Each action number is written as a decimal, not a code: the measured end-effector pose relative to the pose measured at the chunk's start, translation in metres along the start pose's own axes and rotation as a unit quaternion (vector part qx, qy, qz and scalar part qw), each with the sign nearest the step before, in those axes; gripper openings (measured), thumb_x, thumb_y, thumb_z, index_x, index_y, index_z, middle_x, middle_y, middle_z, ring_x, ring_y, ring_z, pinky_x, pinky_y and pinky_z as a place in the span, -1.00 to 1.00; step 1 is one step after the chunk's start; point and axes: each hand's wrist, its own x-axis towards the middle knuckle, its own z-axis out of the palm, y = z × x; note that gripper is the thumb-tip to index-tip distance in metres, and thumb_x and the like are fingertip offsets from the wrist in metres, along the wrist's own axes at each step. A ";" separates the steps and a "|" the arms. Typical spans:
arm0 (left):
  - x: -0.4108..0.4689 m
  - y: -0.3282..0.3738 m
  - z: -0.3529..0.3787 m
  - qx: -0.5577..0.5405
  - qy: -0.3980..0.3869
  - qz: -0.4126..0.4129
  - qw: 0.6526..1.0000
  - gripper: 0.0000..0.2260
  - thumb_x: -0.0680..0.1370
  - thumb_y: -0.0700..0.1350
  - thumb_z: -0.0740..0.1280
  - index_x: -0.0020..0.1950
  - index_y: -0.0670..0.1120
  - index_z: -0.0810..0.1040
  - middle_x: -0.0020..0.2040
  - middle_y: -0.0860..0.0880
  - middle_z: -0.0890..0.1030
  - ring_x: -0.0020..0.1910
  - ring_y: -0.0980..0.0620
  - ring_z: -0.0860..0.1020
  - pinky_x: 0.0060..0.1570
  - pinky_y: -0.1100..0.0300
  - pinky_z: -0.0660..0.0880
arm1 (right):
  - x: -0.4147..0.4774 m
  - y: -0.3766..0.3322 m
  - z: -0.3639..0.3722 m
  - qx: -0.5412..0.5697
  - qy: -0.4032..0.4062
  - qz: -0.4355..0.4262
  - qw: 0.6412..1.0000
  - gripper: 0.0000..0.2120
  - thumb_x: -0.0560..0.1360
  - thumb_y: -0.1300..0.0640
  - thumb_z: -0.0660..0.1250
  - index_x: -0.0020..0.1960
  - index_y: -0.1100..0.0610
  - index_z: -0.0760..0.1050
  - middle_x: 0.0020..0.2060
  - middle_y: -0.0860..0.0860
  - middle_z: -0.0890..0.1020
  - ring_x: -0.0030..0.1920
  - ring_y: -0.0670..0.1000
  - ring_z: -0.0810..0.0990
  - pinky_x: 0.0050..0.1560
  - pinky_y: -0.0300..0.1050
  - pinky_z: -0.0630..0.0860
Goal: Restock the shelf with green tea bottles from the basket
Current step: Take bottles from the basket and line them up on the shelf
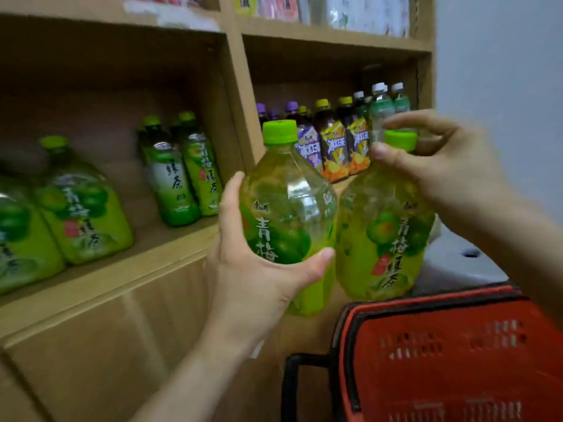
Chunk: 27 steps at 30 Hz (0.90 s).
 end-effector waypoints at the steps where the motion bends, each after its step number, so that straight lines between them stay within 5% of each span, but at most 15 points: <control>1: 0.007 0.002 -0.015 0.014 0.010 0.013 1.000 0.04 0.04 0.30 0.53 0.43 0.35 0.11 0.23 0.35 0.39 0.24 0.29 0.41 0.18 0.36 0.33 | 0.006 -0.011 0.015 0.023 0.001 -0.011 1.000 -0.70 0.33 0.04 0.51 0.05 0.02 0.60 -0.19 0.11 0.70 -0.31 -0.08 0.66 -0.38 -0.17 0.60; 5: 0.032 0.005 -0.075 0.096 0.048 0.043 0.993 0.08 0.04 0.32 0.55 0.45 0.33 0.07 0.16 0.44 0.33 0.11 0.48 0.38 0.04 0.63 0.23 | 0.027 -0.049 0.073 0.063 -0.009 -0.048 0.997 -0.71 0.39 0.14 0.50 0.09 0.13 0.60 -0.19 0.13 0.70 -0.20 0.02 0.72 -0.17 -0.06 0.67; 9: 0.051 -0.005 -0.120 0.143 0.086 0.011 0.986 0.06 0.04 0.30 0.57 0.43 0.33 0.10 0.19 0.24 0.42 0.19 0.11 0.44 0.15 0.29 0.34 | 0.043 -0.072 0.130 0.087 -0.027 -0.065 0.994 -0.73 0.37 0.11 0.52 0.04 0.11 0.61 -0.22 0.11 0.70 -0.19 0.05 0.71 -0.12 0.03 0.66; 11: 0.056 -0.016 -0.136 0.161 0.097 -0.009 0.982 0.05 0.06 0.27 0.59 0.42 0.34 0.10 0.29 0.11 0.46 0.25 0.02 0.46 0.24 0.11 0.39 | 0.050 -0.079 0.156 0.093 -0.034 -0.064 0.993 -0.74 0.36 0.08 0.53 0.02 0.09 0.62 -0.25 0.07 0.69 -0.25 0.02 0.70 -0.24 -0.08 0.63; 13: 0.058 -0.029 -0.146 0.169 0.109 -0.036 0.979 0.03 0.09 0.22 0.59 0.42 0.34 0.08 0.37 0.05 0.44 0.31 -0.03 0.43 0.28 0.07 0.37 | 0.053 -0.084 0.180 0.084 -0.046 -0.068 0.993 -0.73 0.37 0.05 0.53 0.03 0.08 0.62 -0.30 0.01 0.66 -0.33 -0.08 0.66 -0.32 -0.21 0.55; 19: 0.069 -0.062 -0.169 0.170 0.102 -0.139 0.970 0.04 0.19 0.24 0.54 0.42 0.35 -0.12 0.49 -0.02 0.30 0.31 -0.17 0.43 0.21 -0.03 0.39 | 0.050 -0.072 0.247 0.014 -0.079 -0.061 0.995 -0.72 0.36 -0.05 0.51 0.02 0.02 0.61 -0.22 -0.02 0.67 -0.17 0.01 0.66 -0.10 0.01 0.62; 24: 0.069 -0.075 -0.183 0.219 0.063 -0.119 0.966 0.10 0.21 0.22 0.54 0.44 0.32 -0.24 0.54 0.02 0.10 0.44 -0.08 0.27 0.35 -0.02 0.26 | 0.059 -0.065 0.268 -0.049 -0.120 -0.058 0.990 -0.61 0.42 -0.18 0.41 0.15 0.00 0.56 -0.03 -0.05 0.64 0.05 -0.01 0.60 0.05 -0.04 0.55; 27: 0.065 -0.072 -0.188 0.244 0.045 -0.088 0.965 0.12 0.20 0.17 0.56 0.42 0.36 -0.26 0.54 0.11 0.03 0.43 0.02 0.24 0.36 0.00 0.24 | 0.048 -0.057 0.261 -0.087 -0.193 -0.070 0.975 -0.34 0.39 -0.32 0.32 0.41 -0.08 0.30 0.26 -0.04 0.51 0.31 0.00 0.43 0.21 -0.07 0.41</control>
